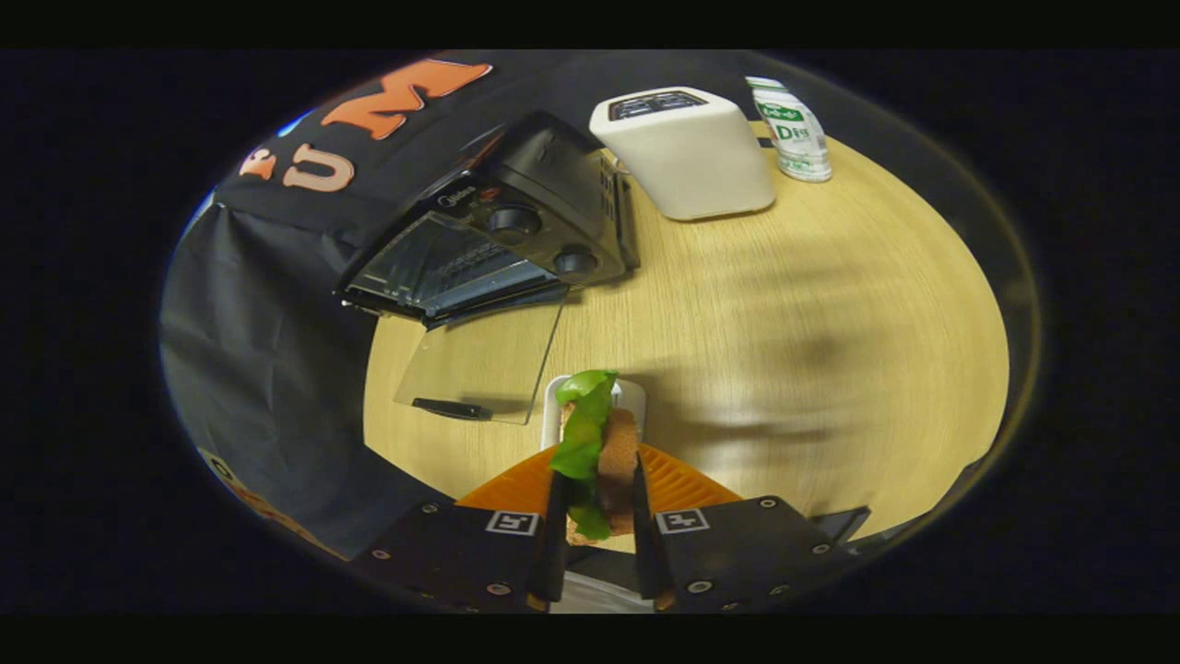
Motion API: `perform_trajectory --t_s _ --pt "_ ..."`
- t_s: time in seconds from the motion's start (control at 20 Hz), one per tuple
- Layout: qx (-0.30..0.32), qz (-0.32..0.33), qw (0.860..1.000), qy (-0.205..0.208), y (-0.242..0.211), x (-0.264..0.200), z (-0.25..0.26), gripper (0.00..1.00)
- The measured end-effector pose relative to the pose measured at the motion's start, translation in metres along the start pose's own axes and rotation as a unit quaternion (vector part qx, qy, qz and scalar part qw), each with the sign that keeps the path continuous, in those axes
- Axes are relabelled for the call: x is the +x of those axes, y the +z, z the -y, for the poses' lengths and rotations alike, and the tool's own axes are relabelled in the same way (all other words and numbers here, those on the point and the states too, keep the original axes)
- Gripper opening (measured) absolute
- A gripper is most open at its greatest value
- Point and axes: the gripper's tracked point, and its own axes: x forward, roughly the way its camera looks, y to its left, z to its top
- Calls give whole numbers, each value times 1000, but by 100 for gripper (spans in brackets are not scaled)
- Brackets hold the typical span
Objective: Open the toaster oven, put the food inside, and close the toaster oven door.
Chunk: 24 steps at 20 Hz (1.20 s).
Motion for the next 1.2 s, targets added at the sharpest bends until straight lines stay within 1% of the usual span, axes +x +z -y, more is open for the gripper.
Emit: perform_trajectory --t_s 0.15,0.3,0.55,0.7,0.9,1.0,1.2 --pt "-1 25 1000 8 12 -22 -17 30" --pt "7 65 998 21 26 -43 -31 30" --pt "81 131 987 46 42 -49 -54 30" --pt "131 163 975 77 47 -41 -75 30" --pt "192 208 953 112 54 -22 -110 30" --pt "219 217 942 132 57 -5 -128 30" --pt "269 236 922 149 65 29 -155 30"
